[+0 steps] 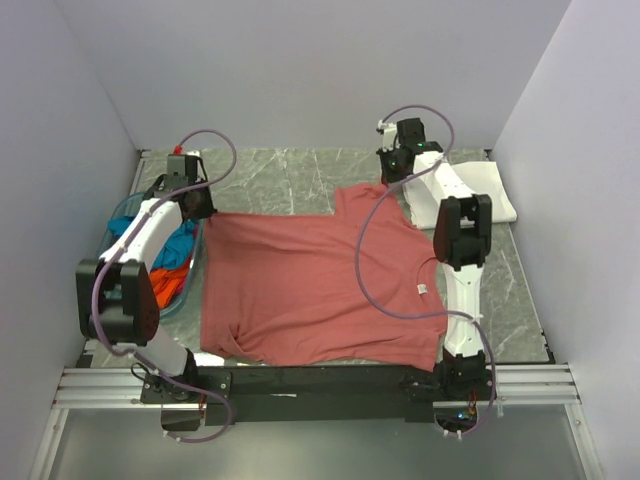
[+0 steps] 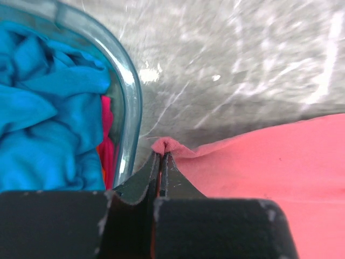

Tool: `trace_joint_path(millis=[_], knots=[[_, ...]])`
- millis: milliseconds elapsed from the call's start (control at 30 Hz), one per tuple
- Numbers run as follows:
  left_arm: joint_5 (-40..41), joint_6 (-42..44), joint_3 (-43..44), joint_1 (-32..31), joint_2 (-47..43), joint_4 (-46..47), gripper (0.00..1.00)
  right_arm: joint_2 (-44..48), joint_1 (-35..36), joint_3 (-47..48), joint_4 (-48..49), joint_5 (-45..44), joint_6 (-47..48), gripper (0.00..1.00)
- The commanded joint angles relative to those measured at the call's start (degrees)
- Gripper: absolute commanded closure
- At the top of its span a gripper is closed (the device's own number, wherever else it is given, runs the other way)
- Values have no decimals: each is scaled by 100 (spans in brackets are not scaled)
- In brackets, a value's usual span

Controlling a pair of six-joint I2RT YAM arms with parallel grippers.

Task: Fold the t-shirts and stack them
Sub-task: Flatten the tshirt out

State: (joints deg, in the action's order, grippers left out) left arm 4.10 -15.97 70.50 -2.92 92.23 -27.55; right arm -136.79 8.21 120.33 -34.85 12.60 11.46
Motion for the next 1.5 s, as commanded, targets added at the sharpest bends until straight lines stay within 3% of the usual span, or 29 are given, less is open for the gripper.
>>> trace_joint_path(millis=[0,200,367,567,733,833,1100,1333,1467], knots=[[-163,-82,52,28,-757,171,100,1408,14,-411,444,260,-39,100],[-322,-223,-133,28,-1522,180,100,2911,155,-1239,383,155,128,100],[-655,-328,138,28,-2471,373,100,4185,164,-1162,-65,-38,303,100],[-1401,-723,833,28,-3596,882,100,5583,172,-424,-777,-258,699,100],[-1622,-1083,1833,19,-4317,1164,100,6453,164,893,-1181,-469,787,100],[-1675,-1276,2457,28,-4590,1305,99,7066,155,1221,-842,-662,831,100],[-1719,-1725,3391,37,-4986,1489,99,7974,-390,1976,-322,-750,857,100],[-1606,-1735,3357,28,-5118,1446,99,8037,-390,1977,-40,-1137,1174,100],[-1570,-1655,2953,28,-5153,1454,99,7984,-381,1390,-40,-1084,1174,100]])
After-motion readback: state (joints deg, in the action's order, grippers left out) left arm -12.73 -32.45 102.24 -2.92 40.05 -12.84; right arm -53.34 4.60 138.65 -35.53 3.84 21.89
